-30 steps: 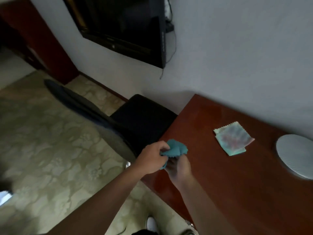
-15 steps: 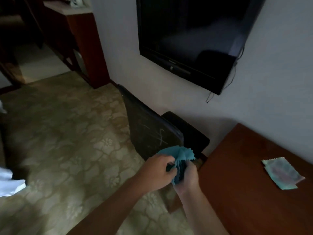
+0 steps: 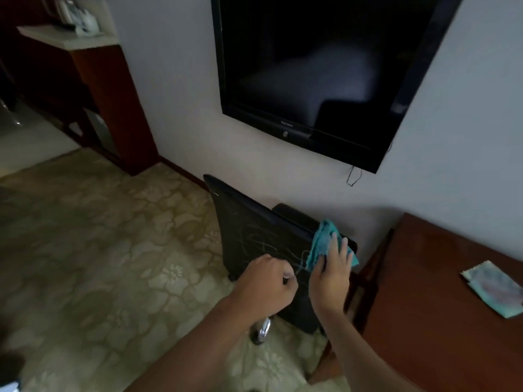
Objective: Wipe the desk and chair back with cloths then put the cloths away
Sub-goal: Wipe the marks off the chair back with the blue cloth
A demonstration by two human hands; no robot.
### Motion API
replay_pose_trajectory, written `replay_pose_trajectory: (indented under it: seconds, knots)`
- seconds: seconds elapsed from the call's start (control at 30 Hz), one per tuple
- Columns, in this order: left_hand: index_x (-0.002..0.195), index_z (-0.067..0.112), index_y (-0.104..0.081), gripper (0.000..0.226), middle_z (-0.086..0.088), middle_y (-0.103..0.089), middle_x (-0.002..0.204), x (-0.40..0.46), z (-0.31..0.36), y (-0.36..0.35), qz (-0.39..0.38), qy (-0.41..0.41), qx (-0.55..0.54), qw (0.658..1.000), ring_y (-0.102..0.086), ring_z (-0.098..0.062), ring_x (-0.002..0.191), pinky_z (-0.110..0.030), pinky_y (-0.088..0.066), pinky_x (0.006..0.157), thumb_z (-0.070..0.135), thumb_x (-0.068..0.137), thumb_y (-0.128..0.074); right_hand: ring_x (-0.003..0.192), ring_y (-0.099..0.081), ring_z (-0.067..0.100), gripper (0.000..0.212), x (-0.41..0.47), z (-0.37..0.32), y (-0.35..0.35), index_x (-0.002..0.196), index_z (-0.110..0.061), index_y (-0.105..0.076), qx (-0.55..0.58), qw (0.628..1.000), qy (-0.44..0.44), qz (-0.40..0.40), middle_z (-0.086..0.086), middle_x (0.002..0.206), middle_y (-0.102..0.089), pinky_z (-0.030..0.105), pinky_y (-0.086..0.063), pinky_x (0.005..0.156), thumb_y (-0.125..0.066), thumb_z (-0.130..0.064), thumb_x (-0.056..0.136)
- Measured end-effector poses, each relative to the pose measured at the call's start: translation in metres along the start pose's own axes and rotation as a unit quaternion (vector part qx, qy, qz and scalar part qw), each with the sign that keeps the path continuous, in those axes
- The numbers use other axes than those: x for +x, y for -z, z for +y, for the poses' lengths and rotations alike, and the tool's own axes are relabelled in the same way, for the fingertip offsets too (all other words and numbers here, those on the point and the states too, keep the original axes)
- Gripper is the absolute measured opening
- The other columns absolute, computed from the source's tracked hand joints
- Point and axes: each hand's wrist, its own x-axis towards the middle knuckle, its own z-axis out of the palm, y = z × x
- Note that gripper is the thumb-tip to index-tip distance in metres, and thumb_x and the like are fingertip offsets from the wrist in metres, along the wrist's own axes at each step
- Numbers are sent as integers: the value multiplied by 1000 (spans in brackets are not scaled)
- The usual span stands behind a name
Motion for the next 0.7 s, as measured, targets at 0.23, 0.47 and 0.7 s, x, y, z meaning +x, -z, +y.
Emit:
replay_pose_trajectory:
  seconds: [0.23, 0.47, 0.7]
  knots:
    - [134, 29, -52, 42, 11, -52, 131, 72, -99, 37, -3, 0, 36, 999, -47, -6, 121, -23, -42, 100, 36, 94, -55, 138, -37, 41, 47, 13, 28, -57, 134, -5, -51, -231, 961, 81, 130, 19, 141, -51, 59, -20, 117, -48, -22, 90]
    - [153, 33, -20, 75, -1, -11, 163, 172, -211, 84, -39, 71, 177, 981, -11, -26, 149, -52, -10, 119, 41, 88, -56, 132, -42, 45, 50, 22, 9, -73, 127, -1, -54, -298, 936, 84, 168, 26, 135, -56, 64, -22, 111, -44, -18, 80]
    - [133, 49, -43, 53, 7, -41, 147, 250, -317, 112, -205, 134, -38, 969, -43, -21, 131, -40, -37, 102, 70, 85, -39, 135, -38, 45, 54, 25, -16, -102, 130, -3, -50, -328, 925, 25, 190, 24, 137, -54, 65, -18, 114, -39, -19, 80]
